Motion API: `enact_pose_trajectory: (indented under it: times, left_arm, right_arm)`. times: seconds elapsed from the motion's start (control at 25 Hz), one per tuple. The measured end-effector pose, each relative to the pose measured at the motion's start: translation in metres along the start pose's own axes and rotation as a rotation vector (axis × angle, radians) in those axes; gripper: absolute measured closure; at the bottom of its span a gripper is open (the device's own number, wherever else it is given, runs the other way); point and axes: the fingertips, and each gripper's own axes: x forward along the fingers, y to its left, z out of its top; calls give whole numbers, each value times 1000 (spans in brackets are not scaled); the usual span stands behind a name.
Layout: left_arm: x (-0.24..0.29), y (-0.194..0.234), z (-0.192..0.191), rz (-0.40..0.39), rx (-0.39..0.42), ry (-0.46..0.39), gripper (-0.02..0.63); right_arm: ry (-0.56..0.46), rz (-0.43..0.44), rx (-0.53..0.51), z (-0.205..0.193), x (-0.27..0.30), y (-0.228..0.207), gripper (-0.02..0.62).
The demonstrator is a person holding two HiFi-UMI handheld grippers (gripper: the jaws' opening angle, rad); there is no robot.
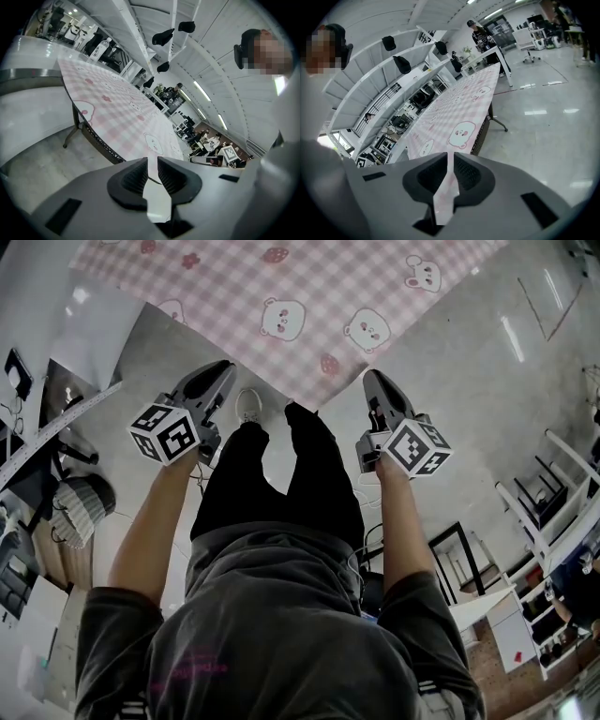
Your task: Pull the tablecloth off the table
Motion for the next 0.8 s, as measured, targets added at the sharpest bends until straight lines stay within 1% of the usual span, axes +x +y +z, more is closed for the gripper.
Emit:
enact_pose_trajectory:
  times: [0.08, 0.28, 0.4, 0.52, 0.64, 0.8]
  left_arm:
    - [4, 3, -6, -1, -14, 8, 534]
    - [14, 10, -20, -8, -56, 24, 515]
    - [18, 16, -27, -18, -113, 25, 499]
    - [24, 18, -30, -49, -177, 20, 473]
    - [30, 16, -29, -81, -220, 20, 460]
    - [39, 11, -30, -101, -240, 31, 460]
  right_arm:
    - [10, 5, 20, -6, 2, -5, 554]
    - [23, 19, 72, -18, 9, -14, 515]
    - [32, 36, 105, -24, 14, -16, 499]
    - [37, 59, 149, -28, 21, -17, 475]
    - [37, 70, 179, -30, 26, -16, 474]
    - [46, 87, 196, -30, 31, -14, 474]
